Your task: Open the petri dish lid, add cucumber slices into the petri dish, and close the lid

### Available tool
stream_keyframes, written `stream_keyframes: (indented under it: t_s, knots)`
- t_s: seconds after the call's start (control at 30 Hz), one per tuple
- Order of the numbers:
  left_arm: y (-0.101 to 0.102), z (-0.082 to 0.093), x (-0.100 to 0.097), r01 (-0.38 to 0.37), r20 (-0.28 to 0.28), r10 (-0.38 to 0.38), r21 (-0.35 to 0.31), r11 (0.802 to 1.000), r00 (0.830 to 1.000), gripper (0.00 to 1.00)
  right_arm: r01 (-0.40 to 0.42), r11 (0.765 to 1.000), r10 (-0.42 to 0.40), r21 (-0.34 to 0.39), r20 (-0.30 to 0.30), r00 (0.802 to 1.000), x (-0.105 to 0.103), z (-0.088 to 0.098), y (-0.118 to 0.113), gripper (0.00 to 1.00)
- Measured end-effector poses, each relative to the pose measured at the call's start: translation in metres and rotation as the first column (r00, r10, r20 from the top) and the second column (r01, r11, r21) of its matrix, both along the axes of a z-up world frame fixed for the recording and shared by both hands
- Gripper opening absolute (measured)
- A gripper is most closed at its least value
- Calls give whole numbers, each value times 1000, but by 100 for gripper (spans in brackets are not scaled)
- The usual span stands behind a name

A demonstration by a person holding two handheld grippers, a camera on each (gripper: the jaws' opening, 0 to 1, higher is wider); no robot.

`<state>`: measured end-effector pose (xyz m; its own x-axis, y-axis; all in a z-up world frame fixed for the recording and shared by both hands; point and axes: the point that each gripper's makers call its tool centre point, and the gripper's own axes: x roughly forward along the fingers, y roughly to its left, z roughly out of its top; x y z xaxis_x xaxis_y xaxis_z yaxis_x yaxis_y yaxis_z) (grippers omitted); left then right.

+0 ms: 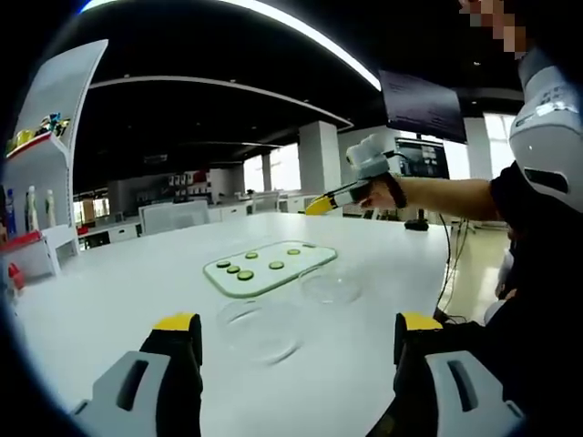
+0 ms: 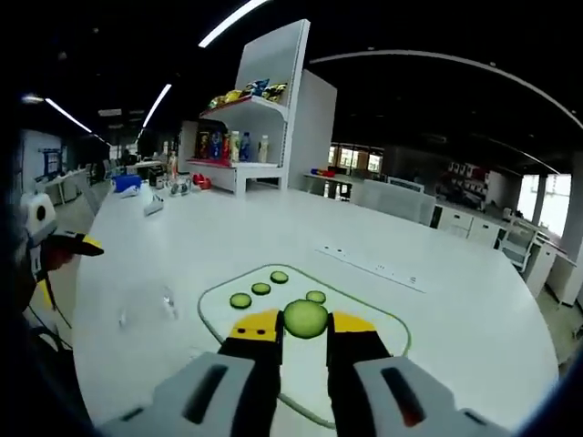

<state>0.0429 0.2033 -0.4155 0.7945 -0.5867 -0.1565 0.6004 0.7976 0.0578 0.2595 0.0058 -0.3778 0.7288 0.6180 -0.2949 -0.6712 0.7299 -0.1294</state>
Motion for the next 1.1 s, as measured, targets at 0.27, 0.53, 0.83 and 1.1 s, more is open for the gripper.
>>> stream_keyframes:
  t_s: [0.27,0.53,0.83,1.1]
  knots:
    - [-3,-2,3,7,-6,-7,-8,1000,1000,86,-64,998,65,23,-17,998,-36,-1,10,15]
    - [-6,-4,7,15,-10,-15,3,1000,1000,86,-116,993,116,0,-5,993,-60,-3,23,15]
    - [-9,-3,5,14,-9,-14,4,1000,1000,86,-170,985,169,-20,-26,985,-75,-16,35,15]
    - [-7,-2,4,10,-9,-10,-3,1000,1000,86,-216,975,212,-50,-71,975,-88,-34,47,15]
